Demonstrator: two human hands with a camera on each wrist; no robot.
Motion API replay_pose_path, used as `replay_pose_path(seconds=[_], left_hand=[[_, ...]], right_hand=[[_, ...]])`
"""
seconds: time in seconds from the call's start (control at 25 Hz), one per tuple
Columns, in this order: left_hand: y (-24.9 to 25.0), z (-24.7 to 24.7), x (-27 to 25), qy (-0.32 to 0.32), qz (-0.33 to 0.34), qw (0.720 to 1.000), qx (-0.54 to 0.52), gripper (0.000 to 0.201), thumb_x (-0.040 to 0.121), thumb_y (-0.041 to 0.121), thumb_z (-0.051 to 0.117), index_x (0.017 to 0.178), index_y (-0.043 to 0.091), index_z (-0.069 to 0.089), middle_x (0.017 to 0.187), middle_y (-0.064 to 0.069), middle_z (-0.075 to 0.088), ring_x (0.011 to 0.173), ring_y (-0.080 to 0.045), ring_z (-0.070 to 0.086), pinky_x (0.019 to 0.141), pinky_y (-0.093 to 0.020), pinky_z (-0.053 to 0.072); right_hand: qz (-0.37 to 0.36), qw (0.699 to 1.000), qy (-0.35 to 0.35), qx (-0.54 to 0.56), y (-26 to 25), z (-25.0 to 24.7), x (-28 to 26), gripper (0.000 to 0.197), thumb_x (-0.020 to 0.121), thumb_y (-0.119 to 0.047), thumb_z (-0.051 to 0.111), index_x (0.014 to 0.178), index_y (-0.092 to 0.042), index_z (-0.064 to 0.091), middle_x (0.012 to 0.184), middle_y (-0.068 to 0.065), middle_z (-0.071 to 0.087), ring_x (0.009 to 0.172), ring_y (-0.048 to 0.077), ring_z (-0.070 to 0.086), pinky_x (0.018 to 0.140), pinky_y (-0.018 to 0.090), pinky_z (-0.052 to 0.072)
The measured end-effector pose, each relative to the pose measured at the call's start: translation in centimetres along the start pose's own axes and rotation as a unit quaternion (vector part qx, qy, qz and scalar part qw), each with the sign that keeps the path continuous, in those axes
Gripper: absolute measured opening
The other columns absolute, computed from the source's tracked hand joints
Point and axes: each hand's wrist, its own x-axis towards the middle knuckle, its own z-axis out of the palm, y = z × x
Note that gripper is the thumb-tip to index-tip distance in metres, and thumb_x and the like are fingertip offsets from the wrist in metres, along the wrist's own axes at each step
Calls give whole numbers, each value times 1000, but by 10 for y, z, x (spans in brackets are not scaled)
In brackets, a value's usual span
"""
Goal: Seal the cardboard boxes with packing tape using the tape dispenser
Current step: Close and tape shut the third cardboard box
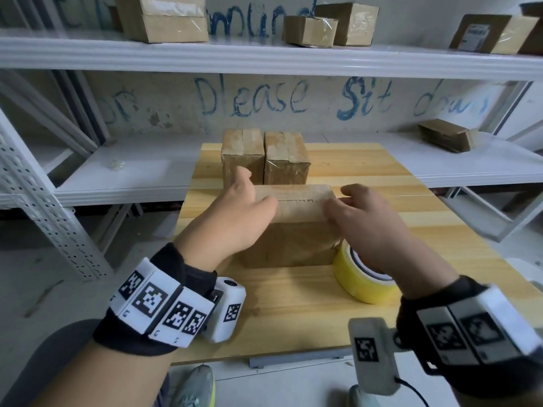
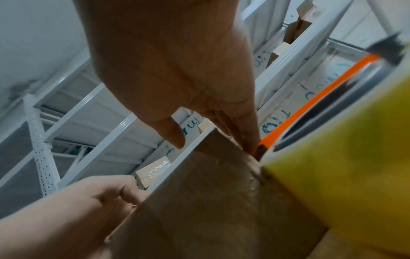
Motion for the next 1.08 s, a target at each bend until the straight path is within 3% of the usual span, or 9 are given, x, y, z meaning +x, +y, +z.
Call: replay_pose_path(seconds=[0.04, 0.12, 0.24, 0.4, 0.56, 0.76, 0.88, 0.92, 1.08], left_hand=[[2, 1, 0, -2, -16, 1000, -8, 61, 101, 50, 35, 151, 22, 16, 121, 1, 48, 89, -8, 55, 81, -38, 49], [3, 8, 0, -19, -47, 999, -9, 76, 97, 68, 30, 155, 22, 11, 135, -5, 51, 103, -17, 58, 78, -36, 46], [3, 11, 6, -26, -72, 997, -26, 97, 89, 80, 32, 158, 19, 3, 151, -10, 45, 129, -26, 51, 97, -41, 46], [-6, 7, 14, -20, -63, 998, -21, 74, 97, 68, 34, 150, 17, 20, 102, -1, 61, 94, -14, 60, 80, -36, 51], [-8, 11, 16, -13, -42, 999, -15, 52, 105, 54, 28, 141, 16, 29, 101, -2, 59, 88, -14, 58, 73, -33, 47], [-11, -2, 16, -56, -57, 997, -14, 50, 106, 52, 29, 143, 20, 33, 131, -7, 55, 120, -31, 57, 89, -41, 49], [-15, -9, 16, -72, -59, 995, -15, 43, 105, 54, 29, 136, 26, 38, 107, -2, 56, 84, -23, 64, 59, -23, 46], [-17, -8, 16, -74, -56, 995, -28, 42, 105, 55, 29, 135, 28, 39, 111, -2, 56, 82, -19, 59, 59, -25, 44], [-24, -4, 19, -70, -37, 995, -61, 42, 104, 55, 30, 137, 30, 39, 123, -1, 51, 115, -20, 50, 96, -39, 43]], right_hand=[[11, 1000, -9, -5, -1, 7, 3, 46, 94, -52, 51, 114, -11, 59, 94, 4, 62, 81, 18, 58, 60, 28, 41], [11, 998, 26, -52, -4, 19, 7, 57, 89, -65, 51, 94, -9, 58, 85, 5, 59, 73, 21, 54, 53, 30, 35], [-5, 990, 97, -107, -8, 32, 9, 64, 82, -71, 55, 96, -9, 50, 82, 1, 52, 67, 11, 47, 48, 23, 29], [9, 992, 113, -60, -9, 38, 13, 76, 74, -76, 62, 107, -9, 49, 92, 2, 54, 78, 16, 50, 51, 22, 31], [14, 989, 146, 7, -2, 40, 13, 51, 82, -60, 67, 93, -13, 51, 75, -6, 52, 64, 6, 47, 46, 19, 32], [-14, 983, 167, 78, 9, 32, 18, 41, 89, -38, 69, 65, -6, 60, 53, 1, 51, 46, 13, 42, 37, 14, 31], [-15, 985, 153, 73, 19, 24, 22, 48, 92, -33, 66, 59, 1, 59, 48, 5, 44, 46, 16, 35, 45, 25, 31], [-11, 987, 143, 75, 21, 21, 22, 48, 93, -31, 64, 58, 2, 58, 47, 4, 44, 46, 16, 36, 47, 25, 30], [1, 981, 98, 166, 28, 10, 20, 33, 97, -15, 60, 66, -4, 67, 50, -8, 62, 44, 0, 58, 48, 17, 44]])
